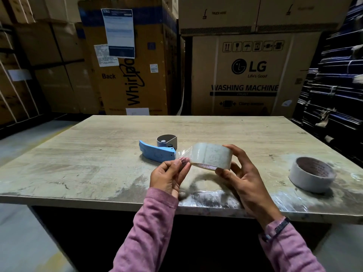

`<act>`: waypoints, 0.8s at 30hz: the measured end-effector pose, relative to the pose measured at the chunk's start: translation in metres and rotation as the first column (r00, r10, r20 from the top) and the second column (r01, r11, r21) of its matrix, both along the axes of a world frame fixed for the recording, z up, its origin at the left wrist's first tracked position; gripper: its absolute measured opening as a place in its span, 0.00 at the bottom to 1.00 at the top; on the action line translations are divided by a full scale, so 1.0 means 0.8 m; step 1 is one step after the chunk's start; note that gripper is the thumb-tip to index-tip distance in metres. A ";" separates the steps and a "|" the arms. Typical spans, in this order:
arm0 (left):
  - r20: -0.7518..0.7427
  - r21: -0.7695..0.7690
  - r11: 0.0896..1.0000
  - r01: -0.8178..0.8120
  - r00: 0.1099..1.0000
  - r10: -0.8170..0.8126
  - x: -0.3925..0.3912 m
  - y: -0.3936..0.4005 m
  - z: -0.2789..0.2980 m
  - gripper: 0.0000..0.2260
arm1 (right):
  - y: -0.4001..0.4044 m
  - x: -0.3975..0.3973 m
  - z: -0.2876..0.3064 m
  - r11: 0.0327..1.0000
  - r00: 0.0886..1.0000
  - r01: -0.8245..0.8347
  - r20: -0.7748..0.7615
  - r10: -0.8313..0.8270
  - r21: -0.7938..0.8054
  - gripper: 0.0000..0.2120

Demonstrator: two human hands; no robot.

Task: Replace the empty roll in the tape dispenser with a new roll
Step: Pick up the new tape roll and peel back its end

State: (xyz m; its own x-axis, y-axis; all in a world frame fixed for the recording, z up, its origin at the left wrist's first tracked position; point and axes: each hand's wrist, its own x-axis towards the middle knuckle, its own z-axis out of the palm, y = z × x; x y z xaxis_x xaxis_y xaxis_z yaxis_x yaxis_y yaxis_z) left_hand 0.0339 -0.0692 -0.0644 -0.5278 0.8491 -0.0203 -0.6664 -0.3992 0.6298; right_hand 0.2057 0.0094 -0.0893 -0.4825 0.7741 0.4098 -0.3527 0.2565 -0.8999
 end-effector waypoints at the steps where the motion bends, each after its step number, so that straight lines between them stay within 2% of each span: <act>1: 0.007 0.011 1.000 0.011 1.000 -0.011 0.001 -0.001 0.003 0.08 | -0.001 0.001 0.001 0.999 1.000 -0.018 -0.025 0.017 -0.032 0.30; 6: 0.047 0.055 0.996 0.070 0.996 -0.073 0.006 -0.008 0.014 0.03 | -0.009 0.003 0.012 0.998 0.995 -0.026 -0.097 0.020 -0.059 0.28; 11: 0.097 0.071 0.992 0.109 0.989 -0.116 0.009 -0.011 0.019 0.05 | -0.009 0.001 0.011 0.999 0.992 0.011 -0.128 -0.017 -0.049 0.27; 18: 0.058 0.112 0.976 0.188 0.979 -0.196 0.000 -0.018 0.024 0.03 | -0.010 0.003 0.012 0.999 0.988 -0.010 -0.153 0.002 -0.050 0.21; 22: -0.048 0.088 0.966 0.243 0.970 -0.240 -0.011 -0.028 0.026 0.02 | -0.010 0.003 0.014 0.993 0.985 -0.047 -0.171 0.028 -0.108 0.33; 24: -0.097 0.065 0.961 0.269 0.960 -0.262 -0.017 -0.034 0.028 0.05 | -0.010 0.001 0.015 0.990 0.983 -0.050 -0.180 0.026 -0.129 0.34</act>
State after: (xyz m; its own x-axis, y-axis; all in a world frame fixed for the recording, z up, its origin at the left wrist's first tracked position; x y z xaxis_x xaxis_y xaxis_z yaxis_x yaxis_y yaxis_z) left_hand 0.0204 -0.0962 -0.0422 -0.2803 0.9560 0.0861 -0.6990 -0.2648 0.6643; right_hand 0.2063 0.0011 -0.0769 -0.4414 0.8096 0.3868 -0.5174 0.1225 -0.8469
